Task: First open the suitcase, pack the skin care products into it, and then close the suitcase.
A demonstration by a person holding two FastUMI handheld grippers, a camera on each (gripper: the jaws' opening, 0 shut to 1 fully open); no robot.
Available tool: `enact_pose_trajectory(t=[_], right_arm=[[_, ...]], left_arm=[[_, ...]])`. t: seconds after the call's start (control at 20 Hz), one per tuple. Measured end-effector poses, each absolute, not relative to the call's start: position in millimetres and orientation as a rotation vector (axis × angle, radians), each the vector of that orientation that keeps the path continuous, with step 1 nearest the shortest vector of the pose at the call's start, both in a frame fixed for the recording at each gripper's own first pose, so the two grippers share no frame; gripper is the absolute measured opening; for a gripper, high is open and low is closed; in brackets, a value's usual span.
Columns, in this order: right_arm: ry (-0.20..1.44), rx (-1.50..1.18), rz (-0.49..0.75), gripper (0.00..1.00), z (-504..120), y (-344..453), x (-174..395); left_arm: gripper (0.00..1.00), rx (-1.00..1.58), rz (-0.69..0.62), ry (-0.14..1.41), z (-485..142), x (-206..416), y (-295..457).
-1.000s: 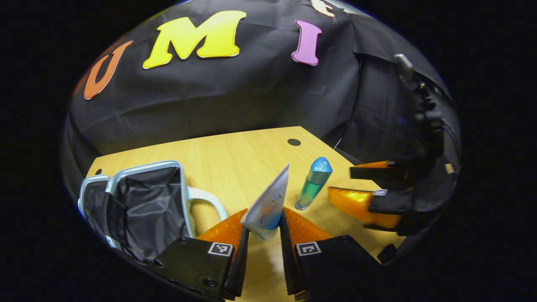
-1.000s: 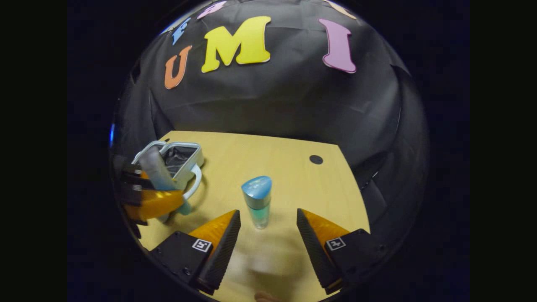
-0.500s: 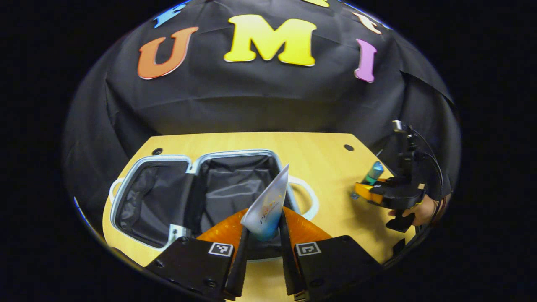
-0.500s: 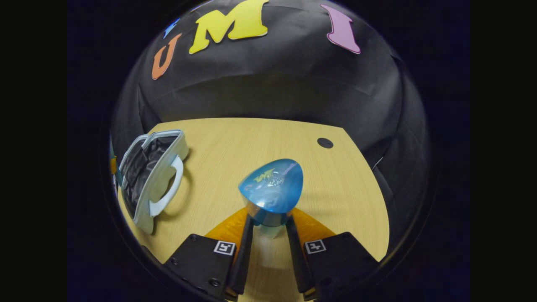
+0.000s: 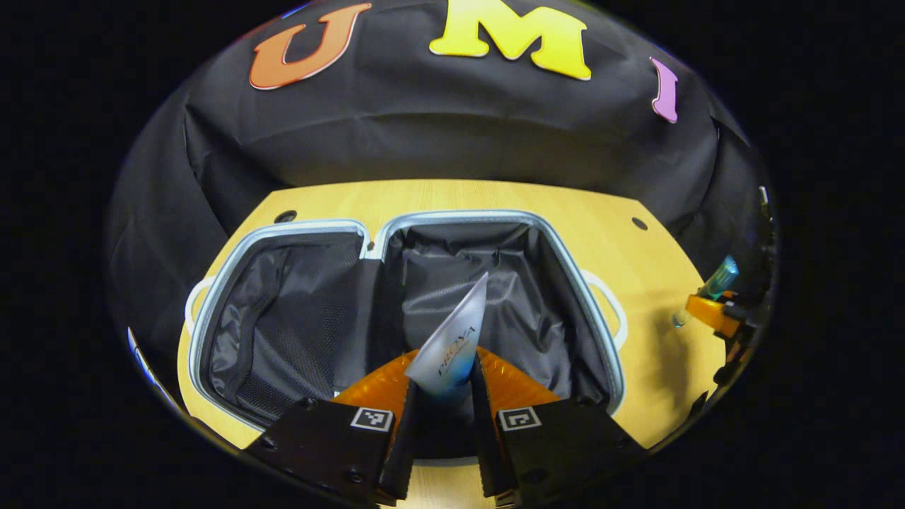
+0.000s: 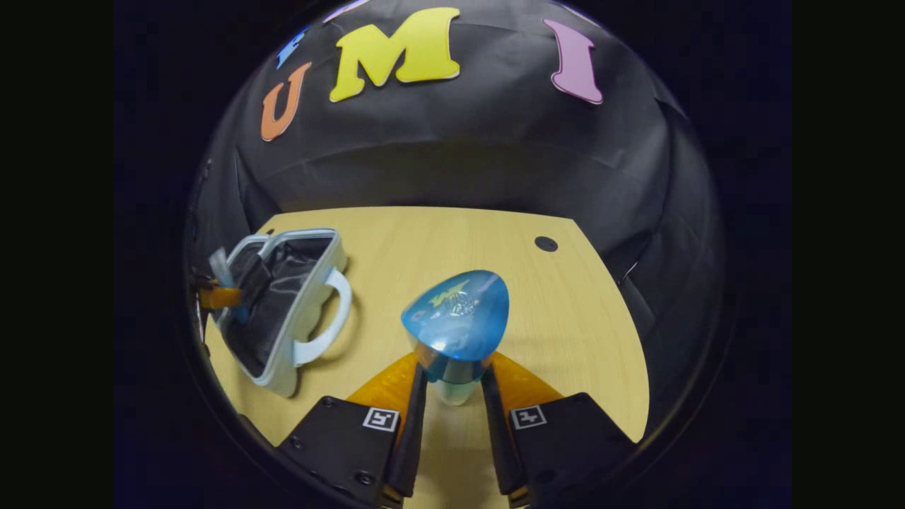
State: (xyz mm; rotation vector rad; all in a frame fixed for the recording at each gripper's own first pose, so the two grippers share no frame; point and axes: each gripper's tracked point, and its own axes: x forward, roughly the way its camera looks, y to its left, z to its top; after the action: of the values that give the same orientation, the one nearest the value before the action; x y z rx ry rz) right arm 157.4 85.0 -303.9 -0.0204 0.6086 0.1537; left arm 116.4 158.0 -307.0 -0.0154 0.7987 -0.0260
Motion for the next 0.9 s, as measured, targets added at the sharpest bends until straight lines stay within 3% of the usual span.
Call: enact_pose_trajectory(t=[0.2, 0.5, 0.6, 0.65, 0.7, 0.9], right_arm=[[0.588, 0.002, 0.174, 0.40, -271, 109, 121], [0.554, -0.009, 0.196, 0.40, -236, 140, 99], [0.551, -0.014, 0.198, 0.40, -230, 151, 98], [0.554, -0.012, 0.203, 0.40, -228, 158, 98], [0.561, -0.012, 0.216, 0.40, -227, 167, 97], [0.563, -0.048, 0.294, 0.40, -218, 218, 103]], left_arm=[[0.40, 0.003, -0.032, 0.903, -338, 128, 158], [0.41, 0.033, -0.020, 0.926, -350, 147, 157], [0.50, 0.004, -0.021, 0.935, -357, 147, 157], [0.39, 0.005, -0.011, 0.935, -357, 147, 160], [0.51, 0.009, 0.001, 0.925, -354, 147, 163], [0.66, -0.023, -0.056, 0.755, -304, 145, 158]])
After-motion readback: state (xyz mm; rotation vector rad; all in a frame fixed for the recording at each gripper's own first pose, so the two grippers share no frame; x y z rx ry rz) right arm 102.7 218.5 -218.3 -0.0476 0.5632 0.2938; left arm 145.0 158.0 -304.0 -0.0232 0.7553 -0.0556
